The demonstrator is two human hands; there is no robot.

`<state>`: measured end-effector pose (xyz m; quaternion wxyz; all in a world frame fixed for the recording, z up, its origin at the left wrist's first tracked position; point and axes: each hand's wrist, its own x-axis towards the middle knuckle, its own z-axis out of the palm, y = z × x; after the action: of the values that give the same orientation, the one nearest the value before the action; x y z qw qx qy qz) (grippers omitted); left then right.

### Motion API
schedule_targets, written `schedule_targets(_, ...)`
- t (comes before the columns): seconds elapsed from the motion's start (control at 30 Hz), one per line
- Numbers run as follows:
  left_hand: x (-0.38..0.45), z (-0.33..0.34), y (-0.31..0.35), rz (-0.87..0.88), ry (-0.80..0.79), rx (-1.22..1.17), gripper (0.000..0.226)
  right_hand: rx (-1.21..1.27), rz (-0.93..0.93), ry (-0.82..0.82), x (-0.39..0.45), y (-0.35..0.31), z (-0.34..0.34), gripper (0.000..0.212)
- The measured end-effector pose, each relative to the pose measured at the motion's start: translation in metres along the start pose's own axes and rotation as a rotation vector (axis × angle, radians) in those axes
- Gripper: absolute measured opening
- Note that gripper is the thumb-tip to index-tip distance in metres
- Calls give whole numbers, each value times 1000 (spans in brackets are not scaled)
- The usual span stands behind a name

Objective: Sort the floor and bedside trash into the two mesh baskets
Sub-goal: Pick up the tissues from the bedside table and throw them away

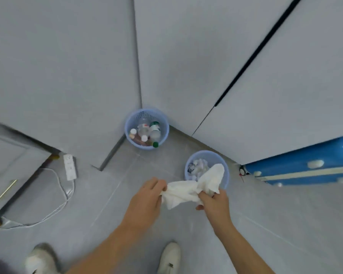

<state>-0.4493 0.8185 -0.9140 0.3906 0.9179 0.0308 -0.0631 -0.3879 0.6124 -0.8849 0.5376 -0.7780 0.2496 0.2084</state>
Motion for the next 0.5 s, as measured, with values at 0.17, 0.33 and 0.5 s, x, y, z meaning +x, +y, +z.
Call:
schedule_targets(0.17,95,122,14,45,-83,-1,30,-116,20,163,118,73,-52,17)
schedule_targets(0.33,189,230,-3,14,-203,173,43,-397,-69,159,234,133,-61,9)
schedule_targets(0.5,190,249,-21,12,-338,410,59,-764,32,-66,271,159,-51,60)
